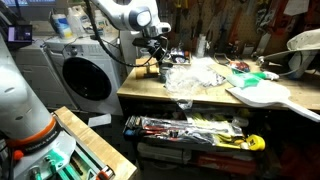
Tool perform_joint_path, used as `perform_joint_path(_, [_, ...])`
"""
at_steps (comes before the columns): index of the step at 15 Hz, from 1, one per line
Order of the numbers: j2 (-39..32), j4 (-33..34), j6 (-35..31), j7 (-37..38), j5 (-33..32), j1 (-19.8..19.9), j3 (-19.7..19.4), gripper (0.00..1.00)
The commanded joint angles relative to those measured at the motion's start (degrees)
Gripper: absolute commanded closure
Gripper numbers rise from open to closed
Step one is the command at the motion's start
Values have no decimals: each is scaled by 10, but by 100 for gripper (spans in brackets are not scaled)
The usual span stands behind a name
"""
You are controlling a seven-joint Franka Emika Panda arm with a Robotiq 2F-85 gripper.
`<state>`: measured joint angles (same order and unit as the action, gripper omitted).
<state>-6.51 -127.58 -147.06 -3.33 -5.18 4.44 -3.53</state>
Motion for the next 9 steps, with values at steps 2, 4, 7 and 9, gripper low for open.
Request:
perform_joint_path(2, [2, -2, 11, 19, -5, -4, -4, 99])
perform_joint_path(4, [4, -3, 11, 28, -9, -4, -5, 99])
perform_joint_path(7, [5, -4, 12, 40, -14, -4, -7, 99])
perform_joint_path(9, [6, -5, 11, 49, -18, -5, -8, 99])
